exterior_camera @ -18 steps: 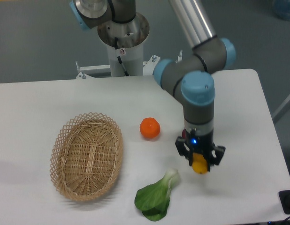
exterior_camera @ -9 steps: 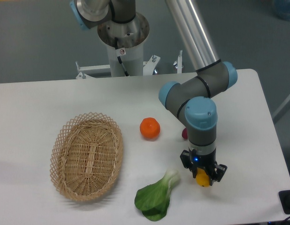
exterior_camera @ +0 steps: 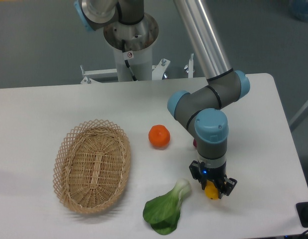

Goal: Place the mango on the table
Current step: 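Set the mango on the table and open the gripper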

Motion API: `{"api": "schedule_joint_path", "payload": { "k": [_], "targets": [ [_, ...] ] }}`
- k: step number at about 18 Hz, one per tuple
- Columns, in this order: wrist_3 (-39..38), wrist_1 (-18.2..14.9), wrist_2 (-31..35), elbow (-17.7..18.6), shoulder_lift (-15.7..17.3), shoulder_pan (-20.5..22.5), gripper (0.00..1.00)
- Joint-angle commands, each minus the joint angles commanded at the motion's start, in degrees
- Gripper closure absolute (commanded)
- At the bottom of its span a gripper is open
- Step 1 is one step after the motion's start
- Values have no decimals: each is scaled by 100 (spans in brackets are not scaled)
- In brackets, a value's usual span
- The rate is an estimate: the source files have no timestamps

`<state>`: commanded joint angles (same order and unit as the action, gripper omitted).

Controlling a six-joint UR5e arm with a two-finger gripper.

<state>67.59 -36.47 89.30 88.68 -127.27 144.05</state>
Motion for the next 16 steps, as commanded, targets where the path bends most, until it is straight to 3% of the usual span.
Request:
{"api": "schedule_joint_path", "payload": {
  "k": [4, 6, 7, 9, 16],
  "targets": [
    [53, 0, -9, 0, -18, -9, 57],
    [53, 0, 0, 0, -18, -9, 50],
    [53, 9, 0, -9, -18, -9, 41],
    [131, 9, 0, -61, -26, -9, 1],
    [79, -26, -17, -105, 140, -35, 0]
  ]
}}
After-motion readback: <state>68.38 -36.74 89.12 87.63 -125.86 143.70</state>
